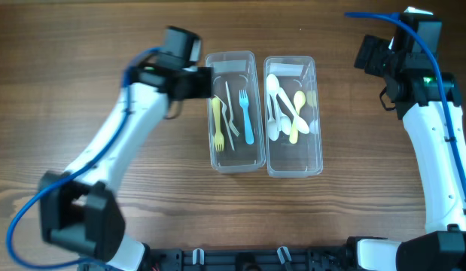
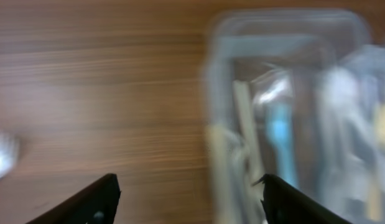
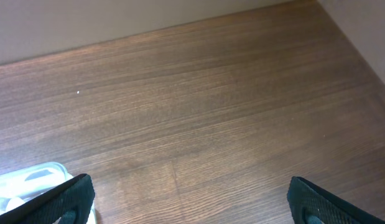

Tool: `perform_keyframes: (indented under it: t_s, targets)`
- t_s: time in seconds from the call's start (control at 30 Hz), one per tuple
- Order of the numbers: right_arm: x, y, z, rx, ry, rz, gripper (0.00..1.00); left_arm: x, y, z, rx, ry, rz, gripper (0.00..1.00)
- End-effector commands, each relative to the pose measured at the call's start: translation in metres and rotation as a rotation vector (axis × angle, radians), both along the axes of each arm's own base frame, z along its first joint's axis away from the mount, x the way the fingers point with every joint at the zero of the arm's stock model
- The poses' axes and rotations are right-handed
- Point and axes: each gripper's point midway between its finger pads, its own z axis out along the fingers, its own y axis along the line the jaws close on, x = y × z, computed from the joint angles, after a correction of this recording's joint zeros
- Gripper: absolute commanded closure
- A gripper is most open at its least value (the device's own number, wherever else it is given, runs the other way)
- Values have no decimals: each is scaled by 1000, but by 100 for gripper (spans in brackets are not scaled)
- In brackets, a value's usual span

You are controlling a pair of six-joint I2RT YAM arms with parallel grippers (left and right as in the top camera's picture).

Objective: Pack container
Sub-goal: 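Move the left gripper back over the last white fork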

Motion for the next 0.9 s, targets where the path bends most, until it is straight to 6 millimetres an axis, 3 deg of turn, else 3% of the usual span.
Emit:
perform_keyframes:
  t_s: [0.0, 0.1, 0.3, 0.5, 0.63, 0.87]
  targets:
    - [2, -1, 1, -15, 2, 8, 0, -3, 78, 20, 144, -21, 125, 26]
    - [2, -1, 1, -15, 2, 8, 0, -11, 95, 17, 109, 27, 157, 23]
    - [2, -1, 1, -15, 2, 8, 0, -34, 146, -2, 220, 153, 186, 23]
    - [2, -1, 1, -15, 2, 8, 0, -43, 177, -24, 253, 253, 175, 40]
    - [2, -1, 1, -15, 2, 8, 0, -45, 188, -42, 292, 310, 68, 42]
    - [2, -1, 1, -15, 2, 8, 0, -47, 179, -75, 279, 396, -107, 51]
